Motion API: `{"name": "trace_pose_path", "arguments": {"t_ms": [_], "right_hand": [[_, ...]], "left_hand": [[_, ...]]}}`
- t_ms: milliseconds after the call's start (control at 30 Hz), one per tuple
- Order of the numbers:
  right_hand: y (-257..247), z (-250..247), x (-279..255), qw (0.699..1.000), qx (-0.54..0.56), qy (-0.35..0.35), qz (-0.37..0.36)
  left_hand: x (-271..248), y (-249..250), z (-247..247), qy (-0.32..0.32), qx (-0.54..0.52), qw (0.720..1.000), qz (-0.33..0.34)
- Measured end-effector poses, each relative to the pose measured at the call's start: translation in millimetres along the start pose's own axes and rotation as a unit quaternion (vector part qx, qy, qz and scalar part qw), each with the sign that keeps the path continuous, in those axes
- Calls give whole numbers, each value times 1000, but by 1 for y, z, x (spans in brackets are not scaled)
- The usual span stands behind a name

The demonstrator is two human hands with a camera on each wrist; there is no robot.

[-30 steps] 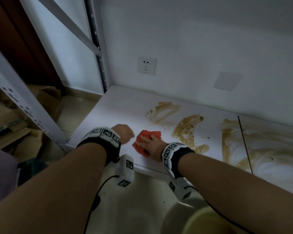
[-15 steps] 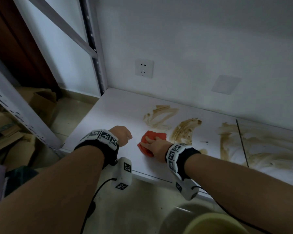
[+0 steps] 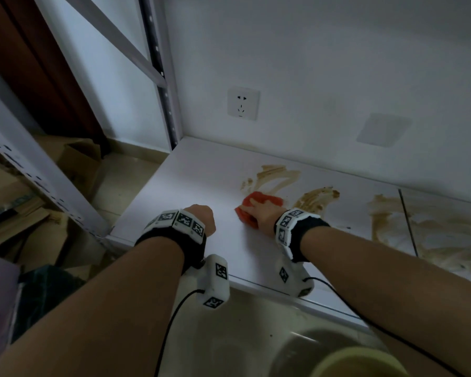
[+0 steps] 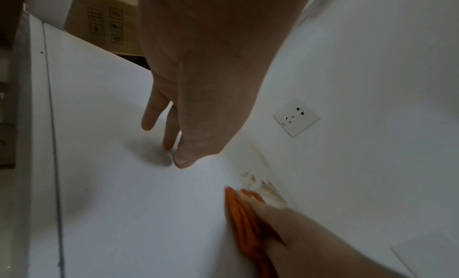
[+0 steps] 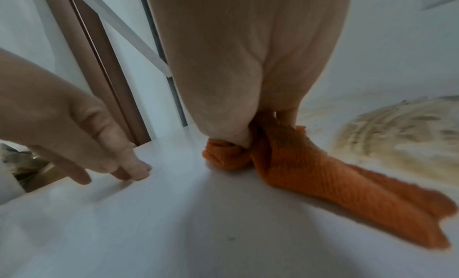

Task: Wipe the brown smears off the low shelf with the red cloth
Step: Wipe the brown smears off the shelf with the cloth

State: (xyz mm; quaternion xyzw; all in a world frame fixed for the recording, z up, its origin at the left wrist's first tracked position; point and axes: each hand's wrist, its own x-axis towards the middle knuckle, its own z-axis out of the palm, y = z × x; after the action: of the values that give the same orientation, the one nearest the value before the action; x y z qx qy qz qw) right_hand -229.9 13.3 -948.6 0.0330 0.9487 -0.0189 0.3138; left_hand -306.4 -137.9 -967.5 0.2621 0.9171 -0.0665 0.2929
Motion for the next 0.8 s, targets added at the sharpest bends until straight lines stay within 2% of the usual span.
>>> {"name": "trace_pose_path", "arguments": {"t_ms": [100,233,300,533,700,800], "right_hand": [[11,5,-8,1000,-10,11,13],[-16,15,-14,998,-28,-7,-56],[-24,16,-5,997,-21,11,-79],[-5,1,30,999,18,36,-29],[28,14,26,994,47,102,13],[15,18,14,998,19,53,-13]], "left_hand": [[4,-3,-3,-6,-2,1000,-4],[6,-4,-7,-5,-14,1000,-2],[8,-6,-7,4,-22,1000,-1],[10,-13,-3,3,-51,999,8],[11,-18,-6,5,-99,995,12],[11,-19,-10,10,-110,994,20]]}}
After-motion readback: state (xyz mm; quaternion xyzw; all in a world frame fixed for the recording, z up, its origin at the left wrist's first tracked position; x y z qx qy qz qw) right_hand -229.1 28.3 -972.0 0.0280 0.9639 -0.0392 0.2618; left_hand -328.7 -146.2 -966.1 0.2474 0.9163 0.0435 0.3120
